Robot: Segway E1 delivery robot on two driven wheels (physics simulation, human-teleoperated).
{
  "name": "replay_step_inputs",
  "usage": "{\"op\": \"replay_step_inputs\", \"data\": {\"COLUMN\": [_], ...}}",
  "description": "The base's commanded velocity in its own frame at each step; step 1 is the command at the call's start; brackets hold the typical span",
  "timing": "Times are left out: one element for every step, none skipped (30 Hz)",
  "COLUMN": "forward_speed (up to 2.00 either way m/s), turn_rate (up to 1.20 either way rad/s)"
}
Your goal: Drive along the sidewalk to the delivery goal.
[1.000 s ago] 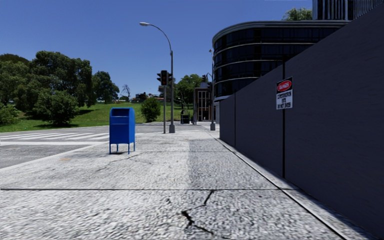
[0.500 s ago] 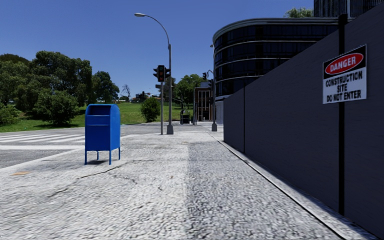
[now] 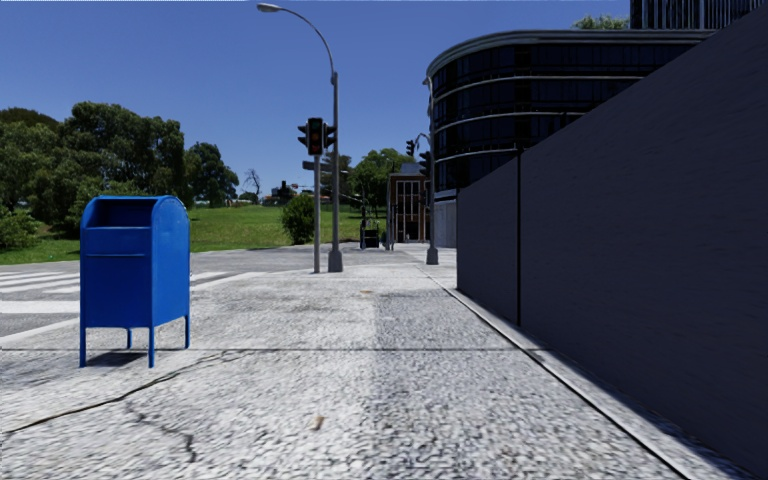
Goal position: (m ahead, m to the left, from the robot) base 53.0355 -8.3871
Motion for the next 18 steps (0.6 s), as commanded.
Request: {"op": "replay_step_inputs", "data": {"forward_speed": [2.0, 2.0, 2.0, 2.0, 2.0, 2.0, 2.0, 2.0, 2.0, 2.0, 2.0, 2.0, 2.0, 2.0, 2.0, 2.0, 2.0, 2.0], "turn_rate": [0.0, 0.0, 0.0, 0.0, 0.0, 0.0, 0.0, 0.0, 0.0, 0.0, 0.0, 0.0, 0.0, 0.0, 0.0, 0.0, 0.0, 0.0]}}
